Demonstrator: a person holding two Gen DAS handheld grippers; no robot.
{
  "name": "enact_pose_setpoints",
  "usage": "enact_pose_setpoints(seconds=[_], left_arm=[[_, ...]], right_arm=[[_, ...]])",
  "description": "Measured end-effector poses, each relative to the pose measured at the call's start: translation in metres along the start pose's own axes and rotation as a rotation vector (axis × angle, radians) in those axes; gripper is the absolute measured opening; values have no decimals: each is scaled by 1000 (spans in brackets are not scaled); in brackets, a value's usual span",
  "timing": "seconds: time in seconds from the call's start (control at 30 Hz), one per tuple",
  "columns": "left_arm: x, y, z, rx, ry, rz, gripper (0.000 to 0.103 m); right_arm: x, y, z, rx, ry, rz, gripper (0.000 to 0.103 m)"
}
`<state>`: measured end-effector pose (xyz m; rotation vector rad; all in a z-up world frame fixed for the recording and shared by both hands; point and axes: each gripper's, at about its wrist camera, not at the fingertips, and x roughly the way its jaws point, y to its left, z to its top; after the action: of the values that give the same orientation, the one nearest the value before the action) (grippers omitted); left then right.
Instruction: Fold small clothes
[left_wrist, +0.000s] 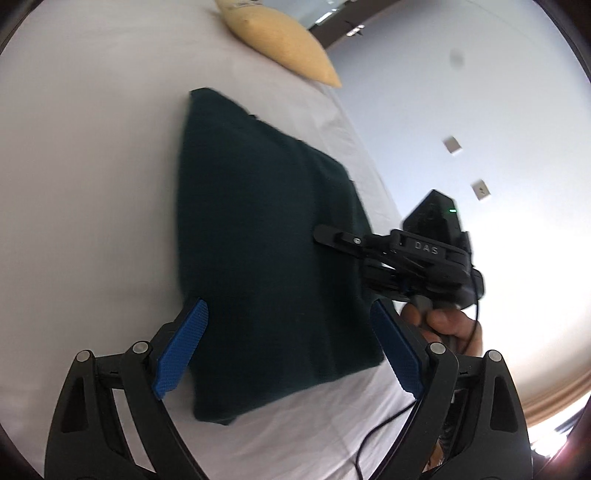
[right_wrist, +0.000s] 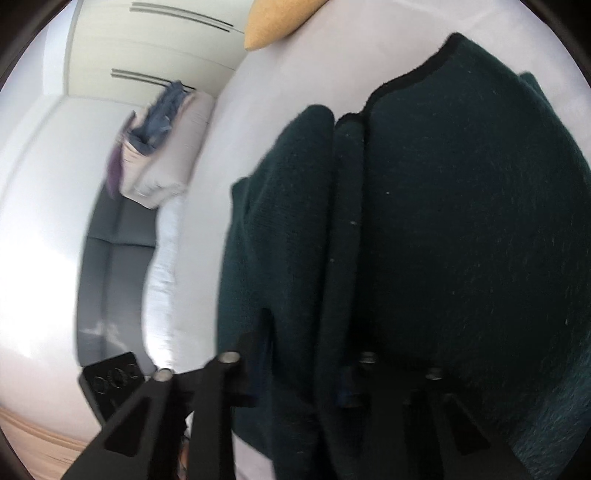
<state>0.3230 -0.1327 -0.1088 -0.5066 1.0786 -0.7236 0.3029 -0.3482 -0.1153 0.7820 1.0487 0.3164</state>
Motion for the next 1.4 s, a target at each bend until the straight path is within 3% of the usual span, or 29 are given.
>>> enact_pose_setpoints(seconds=[0.13,0.33,0.57,0.63,0.7,0.73,0.83,1.0,1.23,1.4], left_arm=[[5,-1,-1,12,4,18,90],[9,-15,17,27,3,-12,90],[26,-27,12,39,33,-9,90],[32,-28,8,33,51,2,90],[39,-29,5,32,68,5,90],[42,-31,4,37,74,6,90],[44,-38,5,56,71,15,90],[37,-49,15,101,-5,20,90],[43,-73,12,288,-41,140,90],[69,-68,-5,349,33,254,87]], right_arm=[[-6,18,4,-89,-26,-71,15],[-44,24,18,-170,-77,-74,14],[-87,-36,23,-78,-150,-61,14],[-88,-69,18,-19,-141,-103,14],[-87,-91,13,35,-147,-52,14],[-88,-95,12,49,-153,-23,14],[-90,-93,13,40,-143,-41,15],[-102,-81,7,36,-127,-47,29],[-106,-73,-39,-1,-105,-62,32],[-114,-93,-55,36,-122,-52,17]])
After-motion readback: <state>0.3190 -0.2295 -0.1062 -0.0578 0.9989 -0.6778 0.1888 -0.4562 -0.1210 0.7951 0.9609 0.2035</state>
